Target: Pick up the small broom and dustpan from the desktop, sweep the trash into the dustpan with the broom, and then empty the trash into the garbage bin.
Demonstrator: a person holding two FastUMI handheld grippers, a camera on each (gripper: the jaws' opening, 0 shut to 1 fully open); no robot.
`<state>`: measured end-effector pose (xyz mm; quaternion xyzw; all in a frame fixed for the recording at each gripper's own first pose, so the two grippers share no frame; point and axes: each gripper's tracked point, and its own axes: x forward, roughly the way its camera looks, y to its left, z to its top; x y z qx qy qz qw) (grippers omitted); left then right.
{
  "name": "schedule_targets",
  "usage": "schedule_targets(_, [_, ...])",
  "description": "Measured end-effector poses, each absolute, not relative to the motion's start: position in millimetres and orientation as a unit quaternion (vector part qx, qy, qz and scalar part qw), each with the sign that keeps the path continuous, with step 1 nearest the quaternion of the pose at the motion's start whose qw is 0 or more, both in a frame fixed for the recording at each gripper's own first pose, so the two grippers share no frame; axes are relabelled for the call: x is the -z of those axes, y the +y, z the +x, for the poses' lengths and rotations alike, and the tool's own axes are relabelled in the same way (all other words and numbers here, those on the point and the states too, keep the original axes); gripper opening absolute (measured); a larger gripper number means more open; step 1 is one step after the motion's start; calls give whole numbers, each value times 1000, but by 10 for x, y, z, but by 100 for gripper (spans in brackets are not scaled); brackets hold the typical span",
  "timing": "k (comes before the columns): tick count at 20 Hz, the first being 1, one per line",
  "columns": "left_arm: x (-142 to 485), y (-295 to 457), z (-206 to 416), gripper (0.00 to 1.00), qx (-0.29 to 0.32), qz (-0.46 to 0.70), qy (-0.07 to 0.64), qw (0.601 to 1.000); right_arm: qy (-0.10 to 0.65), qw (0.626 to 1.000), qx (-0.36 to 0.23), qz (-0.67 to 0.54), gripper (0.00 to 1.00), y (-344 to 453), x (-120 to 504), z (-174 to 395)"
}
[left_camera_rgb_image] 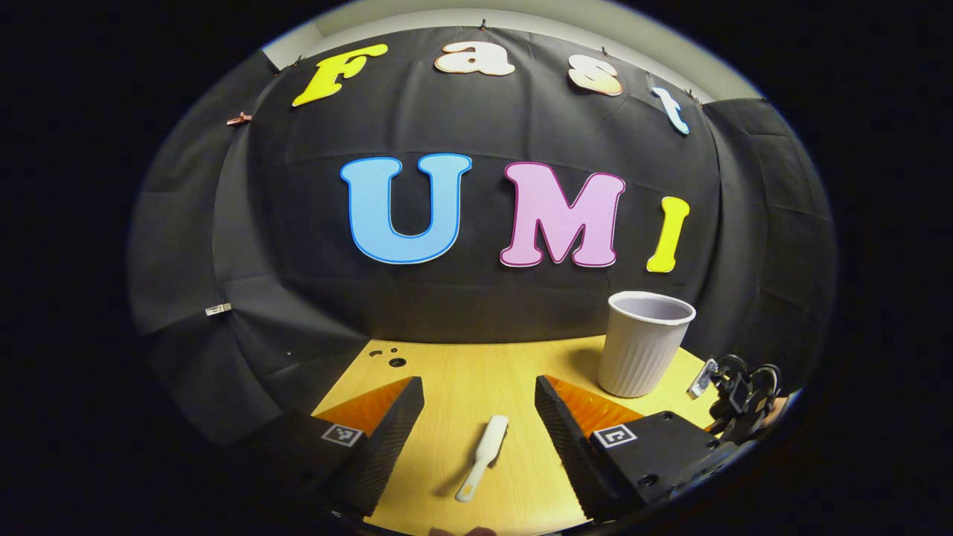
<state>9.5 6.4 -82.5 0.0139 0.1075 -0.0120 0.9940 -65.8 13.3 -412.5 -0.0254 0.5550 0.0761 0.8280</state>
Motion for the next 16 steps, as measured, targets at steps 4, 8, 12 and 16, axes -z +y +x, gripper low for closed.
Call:
schedule_targets(4, [874, 100, 79, 96, 2, 10, 113, 994, 574, 813, -89, -25, 87, 232, 4295, -549])
schedule_targets(8, [921, 121, 55, 96, -7, 13, 119, 993, 581, 808, -91, -18, 67, 290, 4408, -457])
schedule_targets(12, [1052, 122, 73, 96, -12, 15, 134, 991, 576, 813, -85, -10, 40, 265, 4385, -395])
schedule_targets(16, [1333, 84, 129, 96, 0, 11, 183, 983, 569, 817, -97, -14, 37, 260, 4363, -397])
